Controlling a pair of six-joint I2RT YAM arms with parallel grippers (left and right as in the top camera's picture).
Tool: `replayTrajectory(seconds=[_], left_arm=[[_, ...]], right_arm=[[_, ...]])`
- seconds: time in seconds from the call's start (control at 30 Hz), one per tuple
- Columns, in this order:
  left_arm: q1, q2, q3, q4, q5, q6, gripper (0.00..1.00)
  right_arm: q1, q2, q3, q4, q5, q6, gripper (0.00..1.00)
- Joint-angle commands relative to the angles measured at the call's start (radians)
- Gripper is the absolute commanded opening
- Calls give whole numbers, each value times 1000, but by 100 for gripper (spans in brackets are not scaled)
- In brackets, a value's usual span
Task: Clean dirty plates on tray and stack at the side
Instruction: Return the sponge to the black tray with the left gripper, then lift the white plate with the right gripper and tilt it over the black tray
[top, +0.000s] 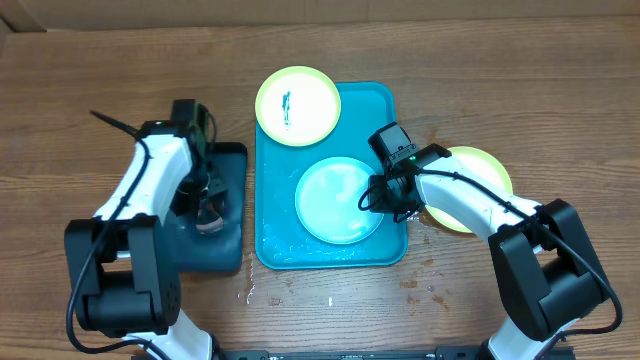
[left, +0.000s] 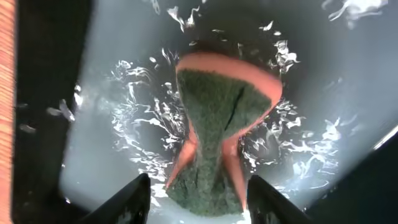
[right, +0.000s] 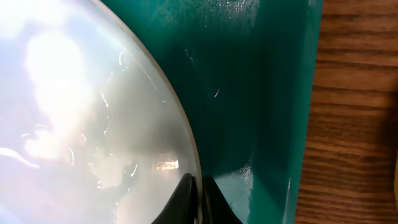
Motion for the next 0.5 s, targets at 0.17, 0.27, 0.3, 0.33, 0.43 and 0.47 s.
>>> replayTrajectory(seconds=[0.17, 0.27, 0.3, 0.33, 0.43, 0.47], left_arm=[[43, -184, 190, -135, 200, 84, 56], [43, -294, 275, -196, 222, 85, 63], [43, -329, 305, -213, 226, 85, 68], [43, -362, 334, -229, 232, 85, 73], [43, -463, 419, -266, 258, 85, 84], [42, -496, 442, -276, 266, 85, 88]], right_arm=[[0, -16, 69, -82, -12, -27, 4], [24, -57, 145, -123, -10, -59, 4], [35, -71, 172, -134, -8, -74, 4], [49, -83, 199, -142, -8, -91, 4], [100, -107, 281, -144, -1, -134, 4], [121, -108, 309, -141, 10, -146, 4]])
